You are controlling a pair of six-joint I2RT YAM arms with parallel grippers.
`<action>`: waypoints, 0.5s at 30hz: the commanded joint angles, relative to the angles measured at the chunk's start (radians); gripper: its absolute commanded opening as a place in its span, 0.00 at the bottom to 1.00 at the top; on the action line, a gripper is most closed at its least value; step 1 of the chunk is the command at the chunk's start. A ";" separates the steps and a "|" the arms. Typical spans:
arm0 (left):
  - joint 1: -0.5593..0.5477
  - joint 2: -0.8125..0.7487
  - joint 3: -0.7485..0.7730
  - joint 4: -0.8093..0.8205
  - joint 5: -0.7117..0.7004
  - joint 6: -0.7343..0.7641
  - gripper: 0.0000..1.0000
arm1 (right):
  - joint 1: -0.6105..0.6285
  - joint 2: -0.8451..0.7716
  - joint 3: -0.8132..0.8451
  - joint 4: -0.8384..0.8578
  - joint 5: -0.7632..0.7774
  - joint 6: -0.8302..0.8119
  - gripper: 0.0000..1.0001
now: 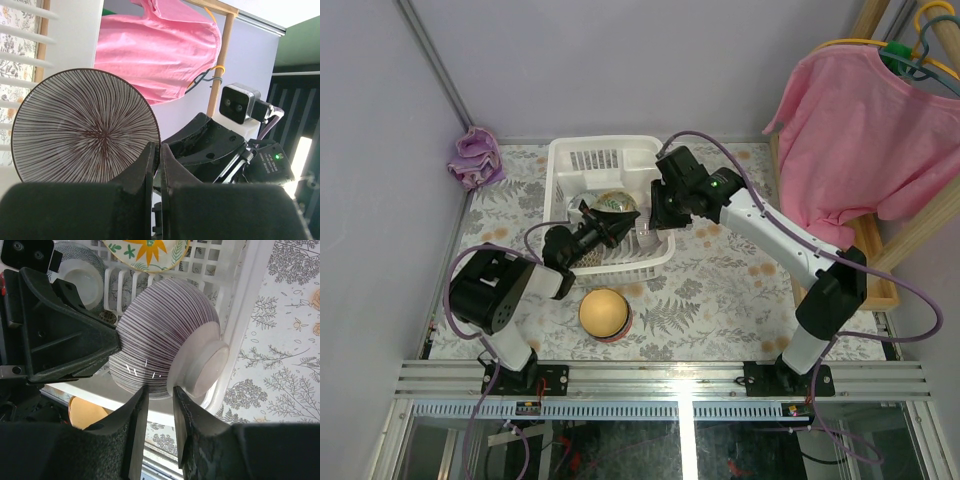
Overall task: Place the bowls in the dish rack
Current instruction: Adjust the bowl in the dish rack.
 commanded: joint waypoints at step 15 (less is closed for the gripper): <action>0.096 -0.061 0.030 -0.664 0.162 0.312 0.08 | 0.009 0.092 0.025 -0.002 0.059 -0.033 0.29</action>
